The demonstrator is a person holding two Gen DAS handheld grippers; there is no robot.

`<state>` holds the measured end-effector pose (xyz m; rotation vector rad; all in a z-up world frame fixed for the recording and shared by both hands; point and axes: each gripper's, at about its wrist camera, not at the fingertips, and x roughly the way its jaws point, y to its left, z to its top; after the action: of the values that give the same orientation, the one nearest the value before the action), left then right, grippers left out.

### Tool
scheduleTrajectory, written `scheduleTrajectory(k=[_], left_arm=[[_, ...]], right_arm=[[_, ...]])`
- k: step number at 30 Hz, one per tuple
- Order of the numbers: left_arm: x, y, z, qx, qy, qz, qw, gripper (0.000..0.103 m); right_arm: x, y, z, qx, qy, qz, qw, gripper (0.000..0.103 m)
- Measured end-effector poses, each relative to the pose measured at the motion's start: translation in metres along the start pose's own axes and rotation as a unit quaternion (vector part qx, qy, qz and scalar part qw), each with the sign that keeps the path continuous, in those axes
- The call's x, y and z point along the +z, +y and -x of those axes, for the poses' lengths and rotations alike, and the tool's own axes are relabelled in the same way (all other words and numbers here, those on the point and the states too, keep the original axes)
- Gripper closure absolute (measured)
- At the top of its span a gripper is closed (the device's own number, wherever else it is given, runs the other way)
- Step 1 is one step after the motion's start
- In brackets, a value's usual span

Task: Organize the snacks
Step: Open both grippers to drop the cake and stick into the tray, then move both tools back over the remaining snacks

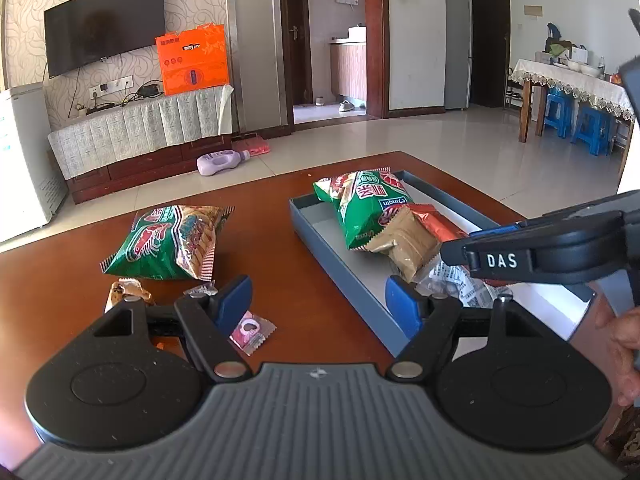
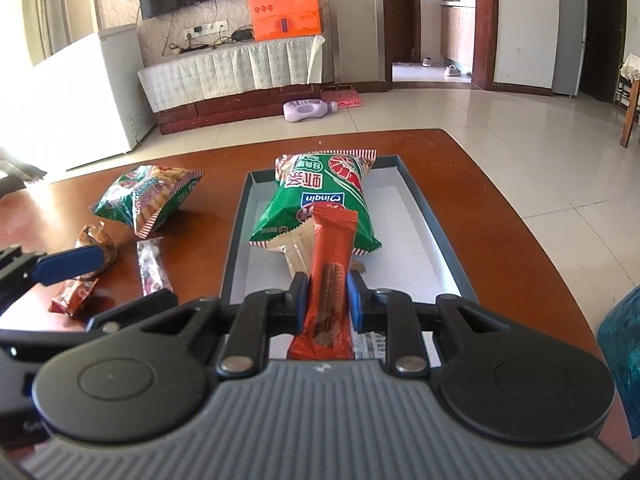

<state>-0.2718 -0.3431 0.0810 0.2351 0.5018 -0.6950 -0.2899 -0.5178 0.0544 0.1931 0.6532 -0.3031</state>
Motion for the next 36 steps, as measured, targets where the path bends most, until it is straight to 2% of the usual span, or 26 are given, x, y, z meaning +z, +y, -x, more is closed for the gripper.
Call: scheduleTrajectory(k=[3,7,13,19,23,30,33,36], left_arm=[[-0.003,-0.001,0.003,0.000,0.002,0.002,1.0000,0.025],[-0.004,-0.002,0.005,0.000,0.003,0.002,1.0000,0.025],[-0.010,0.001,0.010,0.006,0.003,0.013,0.9999,0.025],[-0.018,0.018,0.021,0.028,0.004,0.025,0.9993,0.025],[-0.026,0.042,0.028,0.056,0.006,0.040,0.9976,0.025],[-0.043,0.089,0.028,0.103,0.024,0.063,0.9925,0.025],[-0.050,0.105,0.024,0.113,0.038,0.075,0.9900,0.025],[-0.054,0.117,0.016,0.118,0.049,0.088,0.9879,0.025]], right_arm=[[0.001,0.000,-0.001,-0.010,0.000,-0.002,1.000,0.077],[-0.001,-0.003,0.002,-0.014,0.000,-0.008,1.000,0.064],[0.002,0.002,0.017,-0.007,-0.026,-0.020,0.999,0.064],[0.005,0.025,0.024,0.031,-0.045,-0.007,0.998,0.064],[0.008,0.049,0.028,0.078,-0.053,0.010,0.995,0.064],[0.005,0.096,0.013,0.128,-0.023,0.054,0.990,0.064],[0.001,0.111,-0.003,0.132,0.002,0.072,0.989,0.064],[-0.003,0.123,-0.016,0.117,0.014,0.101,0.988,0.064]])
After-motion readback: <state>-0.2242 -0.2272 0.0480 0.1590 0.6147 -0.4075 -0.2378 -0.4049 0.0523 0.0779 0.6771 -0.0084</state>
